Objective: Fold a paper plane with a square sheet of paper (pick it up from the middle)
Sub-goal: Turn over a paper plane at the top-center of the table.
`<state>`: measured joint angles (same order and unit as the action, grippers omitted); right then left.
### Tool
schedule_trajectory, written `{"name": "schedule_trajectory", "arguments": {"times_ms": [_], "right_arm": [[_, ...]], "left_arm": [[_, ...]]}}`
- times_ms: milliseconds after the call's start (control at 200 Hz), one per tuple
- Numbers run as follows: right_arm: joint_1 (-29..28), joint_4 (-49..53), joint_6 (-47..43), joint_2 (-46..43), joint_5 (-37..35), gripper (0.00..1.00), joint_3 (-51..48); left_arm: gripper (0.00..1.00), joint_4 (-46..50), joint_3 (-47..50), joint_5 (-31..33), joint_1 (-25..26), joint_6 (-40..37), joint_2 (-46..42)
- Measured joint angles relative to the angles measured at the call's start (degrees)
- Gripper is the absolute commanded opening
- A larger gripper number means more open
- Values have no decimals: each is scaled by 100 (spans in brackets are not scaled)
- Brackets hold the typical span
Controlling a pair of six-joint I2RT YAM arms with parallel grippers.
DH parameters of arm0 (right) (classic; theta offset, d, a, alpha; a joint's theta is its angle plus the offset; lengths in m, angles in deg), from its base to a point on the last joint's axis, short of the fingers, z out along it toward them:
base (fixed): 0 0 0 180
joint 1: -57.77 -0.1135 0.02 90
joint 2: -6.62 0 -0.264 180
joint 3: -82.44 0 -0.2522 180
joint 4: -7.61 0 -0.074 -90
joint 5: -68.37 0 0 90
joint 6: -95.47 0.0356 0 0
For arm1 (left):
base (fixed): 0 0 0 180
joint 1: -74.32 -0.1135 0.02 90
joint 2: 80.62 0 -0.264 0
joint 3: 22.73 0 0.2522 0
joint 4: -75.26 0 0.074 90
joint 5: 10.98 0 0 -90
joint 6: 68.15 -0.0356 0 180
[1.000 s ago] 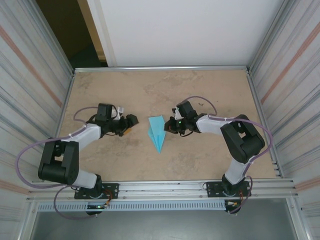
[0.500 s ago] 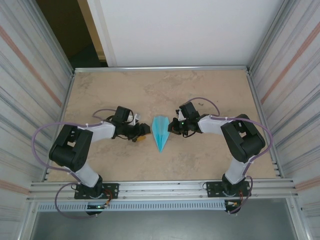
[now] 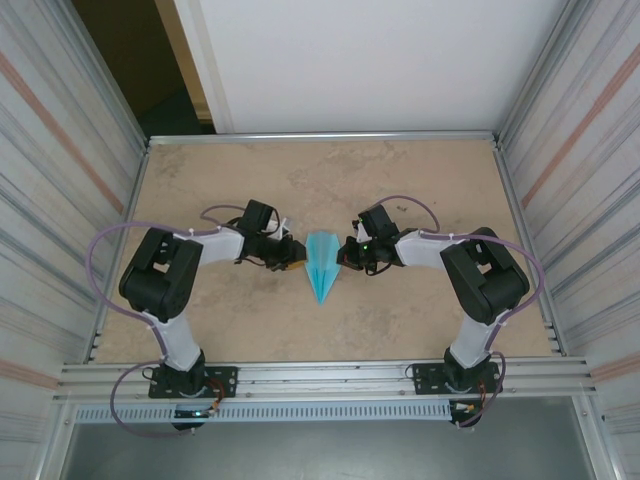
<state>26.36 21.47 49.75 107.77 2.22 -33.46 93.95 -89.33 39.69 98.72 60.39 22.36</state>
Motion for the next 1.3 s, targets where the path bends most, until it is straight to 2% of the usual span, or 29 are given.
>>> {"name": "schedule_trajectory", "arguments": {"times_ms": [115,416,476,631,717,947,1303], "right_arm": [[15,55,-2,-2,-33,5,0],[28,461,-20,-155,-472,9,35],[-42,608,-24,-155,-588,15,92],[-332,1095,-7,-190,-964,41,417],[-496,1342,0,-330,-1239,48,592],[-1025,1650,26,-717,-1777,51,872],[-1585,1670,74,-63,-1574,55,1099]], "left_arm": [[7,149,-94,48,11,-63,-2],[4,205,136,540,11,46,-291],[4,162,229,597,11,118,-341],[5,85,295,619,11,225,-345],[5,74,295,619,11,243,-345],[5,74,295,619,11,247,-345],[5,72,295,614,11,247,-345]]}}
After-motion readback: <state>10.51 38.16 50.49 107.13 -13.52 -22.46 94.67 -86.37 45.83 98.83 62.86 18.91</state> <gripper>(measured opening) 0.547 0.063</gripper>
